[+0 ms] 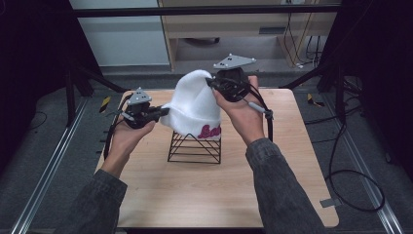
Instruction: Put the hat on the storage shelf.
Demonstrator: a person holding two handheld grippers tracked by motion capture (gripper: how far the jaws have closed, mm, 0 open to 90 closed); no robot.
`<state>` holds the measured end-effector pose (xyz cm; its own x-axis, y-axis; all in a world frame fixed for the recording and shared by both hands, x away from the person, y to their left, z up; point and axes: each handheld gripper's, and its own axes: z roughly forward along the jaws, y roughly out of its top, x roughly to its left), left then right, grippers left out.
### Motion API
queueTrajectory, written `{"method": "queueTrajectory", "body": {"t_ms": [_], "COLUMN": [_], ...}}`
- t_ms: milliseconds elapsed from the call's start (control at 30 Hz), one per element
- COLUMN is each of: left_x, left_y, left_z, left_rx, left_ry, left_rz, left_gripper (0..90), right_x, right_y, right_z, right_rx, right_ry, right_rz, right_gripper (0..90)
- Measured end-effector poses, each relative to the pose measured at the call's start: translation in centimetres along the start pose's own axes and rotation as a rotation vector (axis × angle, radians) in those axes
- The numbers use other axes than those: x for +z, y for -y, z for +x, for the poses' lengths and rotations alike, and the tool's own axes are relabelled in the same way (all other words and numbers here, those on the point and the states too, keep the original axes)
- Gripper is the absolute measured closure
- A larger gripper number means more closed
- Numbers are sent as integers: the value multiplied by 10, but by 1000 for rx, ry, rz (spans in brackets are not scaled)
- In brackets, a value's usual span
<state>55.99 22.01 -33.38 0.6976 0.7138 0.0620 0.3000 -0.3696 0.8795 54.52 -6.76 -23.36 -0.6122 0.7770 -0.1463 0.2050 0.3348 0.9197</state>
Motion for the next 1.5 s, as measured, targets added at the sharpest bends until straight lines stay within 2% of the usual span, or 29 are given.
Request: {"method": "queueTrajectory", "body": {"t_ms": [200, 400, 500, 767, 933, 1000, 1500], "left_x": [3, 6, 5, -3, -2, -2, 1], "left_y": [8, 19, 26, 38, 44, 45, 57], "left_z": [1, 5, 5, 0, -2, -3, -9], "left_rx": [-6, -20, -25, -32, -38, -34, -32], "left_ry": [-9, -6, 6, 23, 43, 46, 66], "left_rz": [14, 28, 17, 6, 8, 12, 20], "left_gripper": [835, 835, 835, 835, 835, 835, 835], "right_x": [2, 12, 13, 10, 5, 4, -3], "right_y": [5, 17, 21, 25, 28, 29, 43], "right_z": [8, 6, 6, 12, 14, 15, 17], "right_rx": [-40, -26, -20, -30, -20, -36, -36], "right_ry": [-10, -18, -29, -51, -76, -74, -99], "right_rz": [26, 60, 63, 66, 66, 71, 89], "right_gripper": [837, 837, 837, 836, 836, 836, 836]}}
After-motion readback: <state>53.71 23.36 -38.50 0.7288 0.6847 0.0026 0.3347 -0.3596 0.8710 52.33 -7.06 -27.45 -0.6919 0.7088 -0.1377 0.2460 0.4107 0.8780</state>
